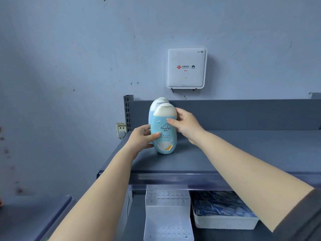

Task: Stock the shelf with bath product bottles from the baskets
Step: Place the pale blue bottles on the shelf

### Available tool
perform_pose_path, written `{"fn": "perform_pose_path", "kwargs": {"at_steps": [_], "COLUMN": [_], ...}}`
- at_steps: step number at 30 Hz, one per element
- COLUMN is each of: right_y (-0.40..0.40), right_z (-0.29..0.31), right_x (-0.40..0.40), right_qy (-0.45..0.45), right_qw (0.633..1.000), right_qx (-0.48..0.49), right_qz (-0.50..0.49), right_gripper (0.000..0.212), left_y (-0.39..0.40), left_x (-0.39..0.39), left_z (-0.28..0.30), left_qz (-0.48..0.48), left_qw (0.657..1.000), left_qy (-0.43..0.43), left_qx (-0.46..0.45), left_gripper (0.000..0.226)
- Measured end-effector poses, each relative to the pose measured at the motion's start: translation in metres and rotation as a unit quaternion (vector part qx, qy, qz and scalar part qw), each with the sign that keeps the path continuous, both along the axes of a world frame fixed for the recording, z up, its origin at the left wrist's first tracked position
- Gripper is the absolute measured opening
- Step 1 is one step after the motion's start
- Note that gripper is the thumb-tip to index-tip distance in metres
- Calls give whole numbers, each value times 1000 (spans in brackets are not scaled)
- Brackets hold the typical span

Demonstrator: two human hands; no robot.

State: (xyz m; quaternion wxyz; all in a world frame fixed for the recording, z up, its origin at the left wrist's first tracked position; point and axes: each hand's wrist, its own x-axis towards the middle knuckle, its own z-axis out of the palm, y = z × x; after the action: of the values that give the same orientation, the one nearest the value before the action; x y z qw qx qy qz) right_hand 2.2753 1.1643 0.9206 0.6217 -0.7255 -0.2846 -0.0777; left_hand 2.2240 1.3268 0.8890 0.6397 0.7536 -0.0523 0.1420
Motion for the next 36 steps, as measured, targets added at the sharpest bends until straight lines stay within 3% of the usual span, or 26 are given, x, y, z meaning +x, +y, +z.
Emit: {"fn": "perform_pose_path", "kwargs": {"at_steps": [6, 14, 25, 32, 36], "right_y": [8, 17, 18, 16, 6], "right_z": [1, -1, 0, 6, 13], "right_x": [12, 22, 20, 12, 6], "right_qy": [-29, -49, -51, -58, -41], "right_qw": [998, 992, 990, 985, 985], "right_qx": [-53, -81, -88, -122, -111], "right_qz": [-33, -79, -92, -106, -123], "right_gripper": [41, 40, 40, 44, 64], "left_y": [3, 2, 1, -2, 1], "left_x": [12, 26, 29, 25, 15], "left_z": [-4, -5, -6, -4, -1], "left_qz": [44, 126, 144, 136, 159], "left_qw": [999, 990, 984, 987, 987], "left_qy": [-21, -45, -48, -26, -25], "left_qx": [3, 47, 94, 77, 24], "left_gripper": [21, 36, 42, 42, 48]}}
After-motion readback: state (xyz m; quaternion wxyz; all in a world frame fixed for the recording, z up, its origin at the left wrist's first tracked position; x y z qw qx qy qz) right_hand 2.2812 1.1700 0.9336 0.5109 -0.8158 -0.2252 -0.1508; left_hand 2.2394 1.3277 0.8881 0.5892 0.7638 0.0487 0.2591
